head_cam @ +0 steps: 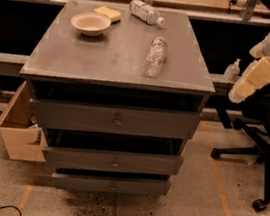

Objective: Place water bottle upright

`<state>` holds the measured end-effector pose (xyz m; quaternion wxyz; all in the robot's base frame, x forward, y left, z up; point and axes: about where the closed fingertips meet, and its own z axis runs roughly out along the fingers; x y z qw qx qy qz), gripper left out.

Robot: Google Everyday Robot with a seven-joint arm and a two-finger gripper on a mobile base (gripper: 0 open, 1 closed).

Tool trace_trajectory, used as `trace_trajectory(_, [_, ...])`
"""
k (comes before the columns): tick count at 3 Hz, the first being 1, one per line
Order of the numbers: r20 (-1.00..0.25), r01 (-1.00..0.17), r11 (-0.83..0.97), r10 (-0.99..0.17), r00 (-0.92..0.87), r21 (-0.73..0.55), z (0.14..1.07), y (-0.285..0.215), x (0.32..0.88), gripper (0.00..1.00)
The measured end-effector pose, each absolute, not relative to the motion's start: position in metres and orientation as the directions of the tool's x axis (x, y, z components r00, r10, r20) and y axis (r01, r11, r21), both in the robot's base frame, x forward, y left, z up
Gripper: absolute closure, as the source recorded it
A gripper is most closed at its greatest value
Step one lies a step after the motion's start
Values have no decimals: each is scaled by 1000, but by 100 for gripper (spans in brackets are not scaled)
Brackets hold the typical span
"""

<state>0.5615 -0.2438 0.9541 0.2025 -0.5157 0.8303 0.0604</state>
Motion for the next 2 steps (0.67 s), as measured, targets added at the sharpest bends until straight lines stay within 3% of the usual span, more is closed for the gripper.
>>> trace_trajectory(2, [-386,-648,749,-644,-661,-139,951,-244,657,0])
